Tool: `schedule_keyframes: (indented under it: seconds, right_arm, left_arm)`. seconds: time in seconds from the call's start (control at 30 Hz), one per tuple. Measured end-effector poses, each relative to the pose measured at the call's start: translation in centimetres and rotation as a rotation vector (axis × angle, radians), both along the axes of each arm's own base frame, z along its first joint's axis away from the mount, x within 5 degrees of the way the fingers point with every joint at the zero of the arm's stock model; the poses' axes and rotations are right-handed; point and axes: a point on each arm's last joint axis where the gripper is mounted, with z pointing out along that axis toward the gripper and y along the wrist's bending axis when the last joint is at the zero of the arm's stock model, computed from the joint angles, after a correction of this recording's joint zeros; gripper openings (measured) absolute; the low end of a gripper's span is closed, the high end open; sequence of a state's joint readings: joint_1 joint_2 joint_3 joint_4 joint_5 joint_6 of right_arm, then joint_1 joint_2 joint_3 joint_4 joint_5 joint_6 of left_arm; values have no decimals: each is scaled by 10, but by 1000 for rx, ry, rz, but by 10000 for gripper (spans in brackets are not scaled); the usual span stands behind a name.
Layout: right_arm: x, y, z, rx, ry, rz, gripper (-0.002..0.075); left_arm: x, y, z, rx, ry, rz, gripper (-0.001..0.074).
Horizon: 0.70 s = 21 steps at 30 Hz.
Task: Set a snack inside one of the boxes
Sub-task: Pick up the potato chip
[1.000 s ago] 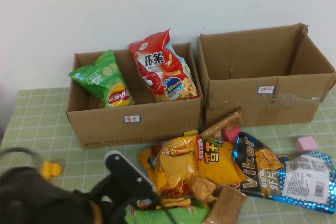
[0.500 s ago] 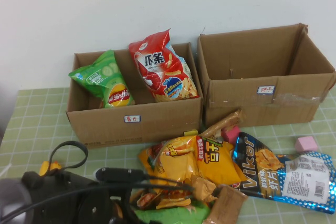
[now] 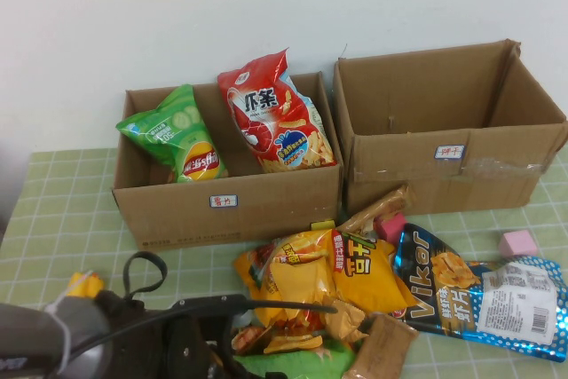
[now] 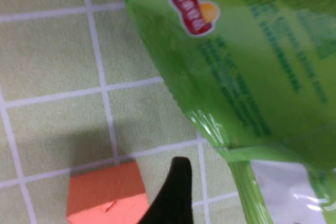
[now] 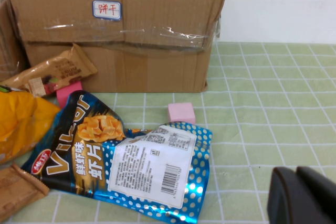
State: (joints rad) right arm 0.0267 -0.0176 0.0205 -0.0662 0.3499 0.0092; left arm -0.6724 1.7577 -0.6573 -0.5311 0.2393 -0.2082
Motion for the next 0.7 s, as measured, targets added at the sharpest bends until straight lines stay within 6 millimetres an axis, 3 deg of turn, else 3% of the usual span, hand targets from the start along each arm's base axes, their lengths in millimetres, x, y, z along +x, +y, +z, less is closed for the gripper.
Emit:
schedule_keyframes:
  seconds: [0.3, 0.43, 0.53, 0.7]
  right_arm:
    - [0, 0, 0, 0, 0, 0, -2]
    - [0, 0, 0, 0, 0, 0, -2]
    - [0, 0, 0, 0, 0, 0, -2]
    - [0, 0, 0, 0, 0, 0, -2]
  left_arm:
    - [4, -6, -23, -26, 18, 13, 689]
    - [6, -10, -30, -43, 20, -6, 630]
    - [8, -13, -35, -52, 17, -28, 497]
    - [12, -19, -34, -77, 2, -62, 146]
